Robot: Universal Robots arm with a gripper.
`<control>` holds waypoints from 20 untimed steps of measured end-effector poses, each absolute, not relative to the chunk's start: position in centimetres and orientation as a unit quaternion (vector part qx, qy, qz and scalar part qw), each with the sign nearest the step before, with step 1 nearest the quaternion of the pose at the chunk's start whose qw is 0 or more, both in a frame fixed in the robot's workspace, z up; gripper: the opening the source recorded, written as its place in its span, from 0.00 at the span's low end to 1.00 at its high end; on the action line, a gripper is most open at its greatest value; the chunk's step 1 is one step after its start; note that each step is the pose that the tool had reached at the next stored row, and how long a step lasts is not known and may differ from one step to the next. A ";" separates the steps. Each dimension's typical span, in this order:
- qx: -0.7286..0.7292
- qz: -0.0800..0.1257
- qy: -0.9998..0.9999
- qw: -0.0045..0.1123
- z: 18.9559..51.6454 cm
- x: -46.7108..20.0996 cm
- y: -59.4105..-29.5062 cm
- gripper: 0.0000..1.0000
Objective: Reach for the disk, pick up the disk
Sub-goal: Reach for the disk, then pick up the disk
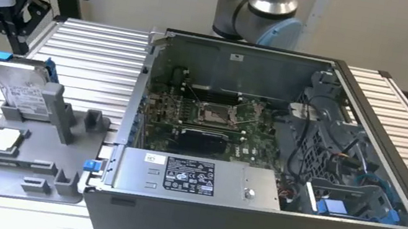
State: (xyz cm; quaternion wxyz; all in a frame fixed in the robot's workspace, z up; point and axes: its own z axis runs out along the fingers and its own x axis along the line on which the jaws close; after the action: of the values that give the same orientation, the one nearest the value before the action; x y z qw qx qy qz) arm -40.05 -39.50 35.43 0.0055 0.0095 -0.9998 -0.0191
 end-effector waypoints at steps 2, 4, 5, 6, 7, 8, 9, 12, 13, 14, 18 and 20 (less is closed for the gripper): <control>0.009 -0.019 -1.000 0.007 35.4 -40.5 -39.3 0.00; 0.010 -0.019 -1.000 0.007 35.4 -41.2 -39.0 0.00; 0.009 -0.019 -1.000 0.007 35.4 -41.6 -38.9 0.00; 0.009 -0.019 -1.000 0.007 35.4 -41.9 -38.8 0.00; 0.009 -0.019 -1.000 0.007 35.4 -42.2 -38.8 0.00; 0.009 -0.019 -1.000 0.007 35.4 -42.5 -38.7 0.00; 0.009 -0.019 -1.000 0.007 35.4 -42.8 -38.7 0.00; 0.010 -0.019 -1.000 0.007 35.4 -43.6 -38.7 0.00; 0.010 -0.019 -1.000 0.007 35.4 -43.9 -38.7 0.00; 0.010 -0.019 -1.000 0.007 35.3 -44.1 -38.6 0.00; 0.010 -0.019 -1.000 0.007 35.3 -44.5 -38.6 0.00; 0.010 -0.019 -1.000 0.007 35.3 -44.6 -38.6 0.00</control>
State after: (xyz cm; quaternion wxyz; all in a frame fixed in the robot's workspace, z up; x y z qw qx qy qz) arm -44.55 -38.62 35.34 0.0071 0.0097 -0.9997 -0.0192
